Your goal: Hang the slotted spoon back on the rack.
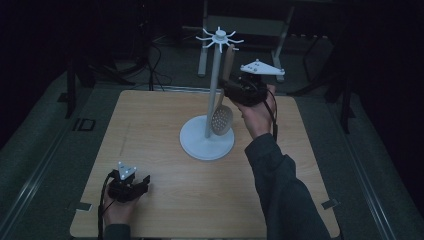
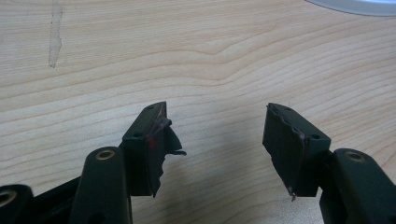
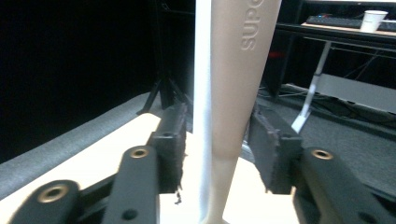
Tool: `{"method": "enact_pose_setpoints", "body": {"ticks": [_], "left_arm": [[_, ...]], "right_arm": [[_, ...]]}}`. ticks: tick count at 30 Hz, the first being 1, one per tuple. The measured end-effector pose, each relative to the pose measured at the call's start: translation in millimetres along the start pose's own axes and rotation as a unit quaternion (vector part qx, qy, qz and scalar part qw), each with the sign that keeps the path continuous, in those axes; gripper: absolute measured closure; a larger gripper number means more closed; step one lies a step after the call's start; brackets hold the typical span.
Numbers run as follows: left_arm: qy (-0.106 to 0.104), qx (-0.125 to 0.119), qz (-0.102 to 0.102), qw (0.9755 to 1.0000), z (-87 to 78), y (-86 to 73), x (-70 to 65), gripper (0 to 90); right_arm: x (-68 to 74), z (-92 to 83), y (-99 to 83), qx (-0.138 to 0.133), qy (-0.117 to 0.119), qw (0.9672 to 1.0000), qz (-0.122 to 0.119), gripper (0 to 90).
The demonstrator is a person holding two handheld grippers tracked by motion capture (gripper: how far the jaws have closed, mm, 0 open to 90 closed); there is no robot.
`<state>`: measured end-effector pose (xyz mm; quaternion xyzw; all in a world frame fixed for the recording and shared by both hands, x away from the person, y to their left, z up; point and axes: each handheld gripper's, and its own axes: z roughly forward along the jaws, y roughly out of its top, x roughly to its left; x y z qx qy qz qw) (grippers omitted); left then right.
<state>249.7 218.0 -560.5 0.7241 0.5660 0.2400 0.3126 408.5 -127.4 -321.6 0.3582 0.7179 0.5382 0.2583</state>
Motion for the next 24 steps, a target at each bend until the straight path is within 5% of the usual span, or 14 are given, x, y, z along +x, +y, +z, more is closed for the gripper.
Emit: {"method": "enact_pose_setpoints", "body": {"ticks": [24], "left_arm": [[-0.002,0.005,0.004,1.0,1.7,0.3,-1.1,40.6]], "right_arm": [[-6.0,-13.5,-11.5,0.016,-0.025,0.9995,-0.009,22.8]]}}
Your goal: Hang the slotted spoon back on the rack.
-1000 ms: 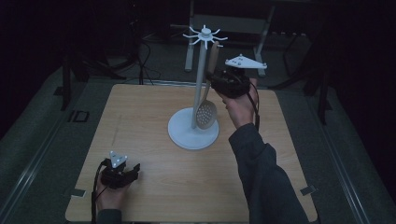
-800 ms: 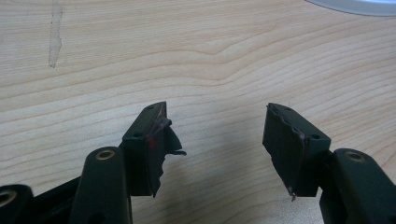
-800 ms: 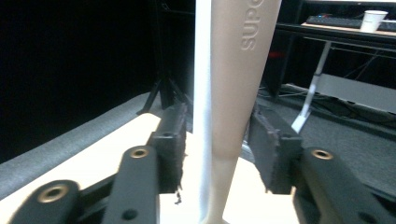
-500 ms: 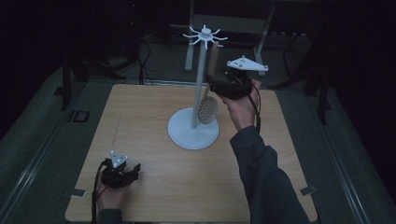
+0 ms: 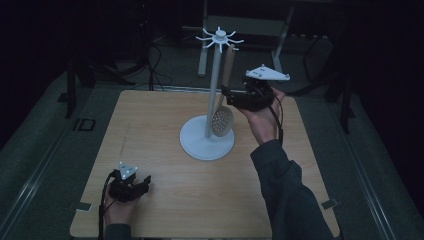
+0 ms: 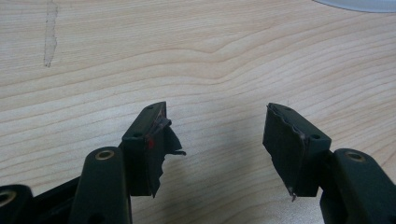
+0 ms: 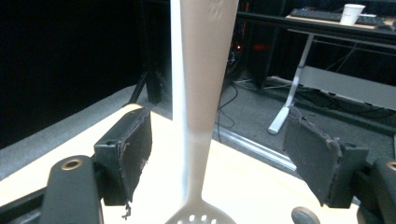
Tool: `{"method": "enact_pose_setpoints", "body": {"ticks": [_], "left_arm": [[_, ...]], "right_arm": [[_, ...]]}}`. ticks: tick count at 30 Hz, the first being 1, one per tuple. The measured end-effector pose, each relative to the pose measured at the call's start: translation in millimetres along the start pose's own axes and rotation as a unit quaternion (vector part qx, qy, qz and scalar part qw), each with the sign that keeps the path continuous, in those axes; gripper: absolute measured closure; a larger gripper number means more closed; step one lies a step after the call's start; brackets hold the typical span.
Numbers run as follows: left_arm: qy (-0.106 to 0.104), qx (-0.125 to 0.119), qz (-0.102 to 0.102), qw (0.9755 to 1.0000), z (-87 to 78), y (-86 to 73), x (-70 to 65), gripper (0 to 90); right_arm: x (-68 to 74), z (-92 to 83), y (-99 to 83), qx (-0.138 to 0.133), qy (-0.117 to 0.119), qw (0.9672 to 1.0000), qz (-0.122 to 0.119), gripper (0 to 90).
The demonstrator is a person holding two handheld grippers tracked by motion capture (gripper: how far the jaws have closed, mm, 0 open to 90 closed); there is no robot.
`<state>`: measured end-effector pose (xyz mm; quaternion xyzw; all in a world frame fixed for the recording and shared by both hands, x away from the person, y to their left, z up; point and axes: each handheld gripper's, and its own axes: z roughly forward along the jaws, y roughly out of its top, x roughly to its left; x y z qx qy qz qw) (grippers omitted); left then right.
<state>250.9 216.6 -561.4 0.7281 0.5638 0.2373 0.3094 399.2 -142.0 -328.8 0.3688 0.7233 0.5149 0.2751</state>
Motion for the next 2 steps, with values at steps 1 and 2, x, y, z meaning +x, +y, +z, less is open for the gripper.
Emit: {"method": "enact_pose_setpoints", "body": {"ticks": [1,2], "left_arm": [[0.0,-0.001,0.0,1.0,0.0,-0.1,0.1,40.6],[0.001,-0.002,-0.001,1.0,-0.1,-0.2,0.3,40.5]], "right_arm": [[0.0,0.0,0.0,0.0,0.0,1.0,0.0,22.8],[-1.1,-1.9,-3.6,0.003,0.0,1.0,-0.003,22.3]]}}
